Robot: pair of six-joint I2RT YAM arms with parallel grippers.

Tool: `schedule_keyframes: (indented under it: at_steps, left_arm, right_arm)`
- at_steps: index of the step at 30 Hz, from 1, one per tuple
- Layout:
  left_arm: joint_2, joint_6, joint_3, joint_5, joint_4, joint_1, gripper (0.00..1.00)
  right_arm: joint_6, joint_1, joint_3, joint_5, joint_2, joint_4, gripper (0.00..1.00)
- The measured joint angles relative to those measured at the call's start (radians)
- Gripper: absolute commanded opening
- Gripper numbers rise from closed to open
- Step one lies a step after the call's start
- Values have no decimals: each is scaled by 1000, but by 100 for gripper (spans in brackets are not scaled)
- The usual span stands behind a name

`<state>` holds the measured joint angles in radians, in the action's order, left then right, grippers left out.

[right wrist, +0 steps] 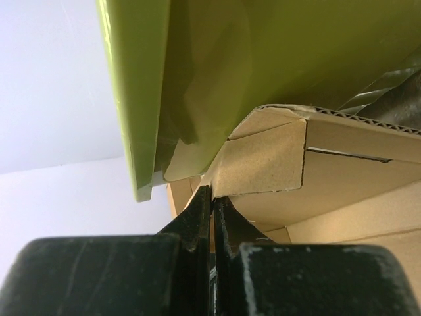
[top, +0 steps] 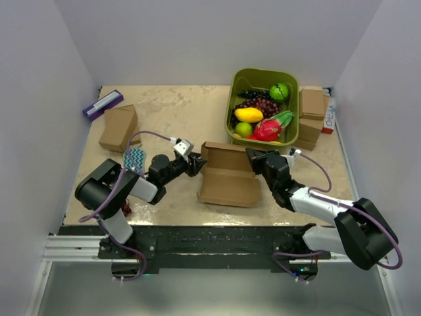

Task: Fold the paper box

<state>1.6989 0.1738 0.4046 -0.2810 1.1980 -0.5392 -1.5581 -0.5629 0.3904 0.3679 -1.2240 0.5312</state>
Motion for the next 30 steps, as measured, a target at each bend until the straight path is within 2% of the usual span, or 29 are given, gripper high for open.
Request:
schedule_keyframes:
  at_steps: [9, 17, 23, 30]
  left_arm:
    - [47, 8, 31, -103, 21, 45, 46]
    - [78, 35, 43, -132, 47, 76, 47]
    - [91, 54, 54, -99, 45, 77, 61]
    - [80, 55, 53, -29, 26, 79, 66]
  right_arm:
    - [7, 0, 0, -1, -8, 9, 0]
    - [8, 0, 0, -5, -14, 15, 0]
    - [14, 0, 2, -8, -22, 20, 0]
    - [14, 0, 13, -13, -45, 32, 0]
